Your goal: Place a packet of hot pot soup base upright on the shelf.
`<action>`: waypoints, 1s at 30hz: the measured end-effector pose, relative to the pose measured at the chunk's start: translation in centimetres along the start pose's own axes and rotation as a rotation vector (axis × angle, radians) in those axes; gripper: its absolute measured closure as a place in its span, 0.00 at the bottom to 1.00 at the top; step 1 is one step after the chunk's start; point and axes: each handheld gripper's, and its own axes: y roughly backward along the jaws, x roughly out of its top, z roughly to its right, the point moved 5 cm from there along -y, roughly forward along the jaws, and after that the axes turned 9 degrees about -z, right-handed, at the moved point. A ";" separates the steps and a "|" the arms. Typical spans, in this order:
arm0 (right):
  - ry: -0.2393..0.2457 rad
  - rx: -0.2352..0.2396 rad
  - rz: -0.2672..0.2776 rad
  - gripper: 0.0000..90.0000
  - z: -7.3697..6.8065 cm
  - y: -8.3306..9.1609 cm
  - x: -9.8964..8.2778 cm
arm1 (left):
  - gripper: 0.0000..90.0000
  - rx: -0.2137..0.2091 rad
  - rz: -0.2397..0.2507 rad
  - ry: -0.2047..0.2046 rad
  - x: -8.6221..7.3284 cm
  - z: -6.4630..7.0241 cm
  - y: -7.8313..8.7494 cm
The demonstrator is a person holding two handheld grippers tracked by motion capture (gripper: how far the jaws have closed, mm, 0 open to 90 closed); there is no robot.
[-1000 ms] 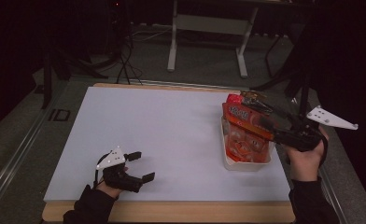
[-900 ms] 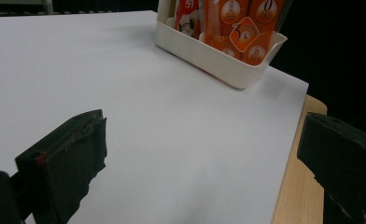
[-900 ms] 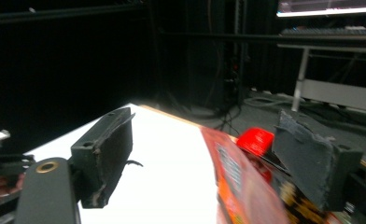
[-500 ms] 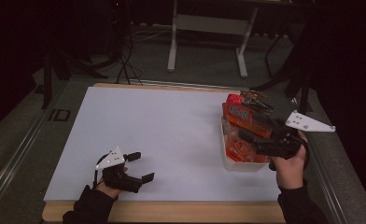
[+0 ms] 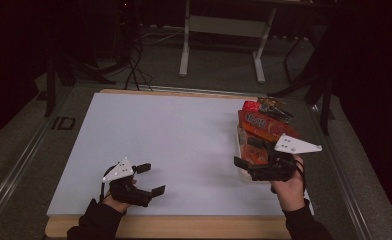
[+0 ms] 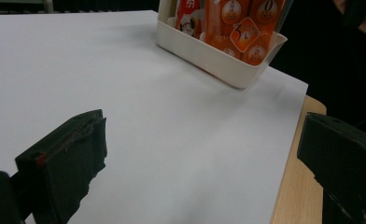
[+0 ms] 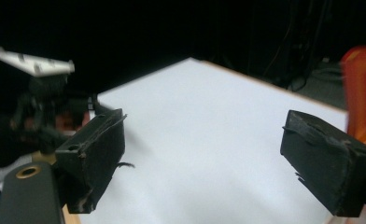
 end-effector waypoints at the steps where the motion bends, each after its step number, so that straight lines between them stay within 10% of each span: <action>1: 0.003 0.007 -0.008 0.15 -0.1 -0.3 -0.3 | 0.02 -0.001 0.000 0.000 0.0 0.0 0.0; 30: -0.006 0.078 -0.157 0.16 -1.4 -2.6 -7.9 | 0.02 -0.004 0.001 -0.009 0.0 0.2 0.2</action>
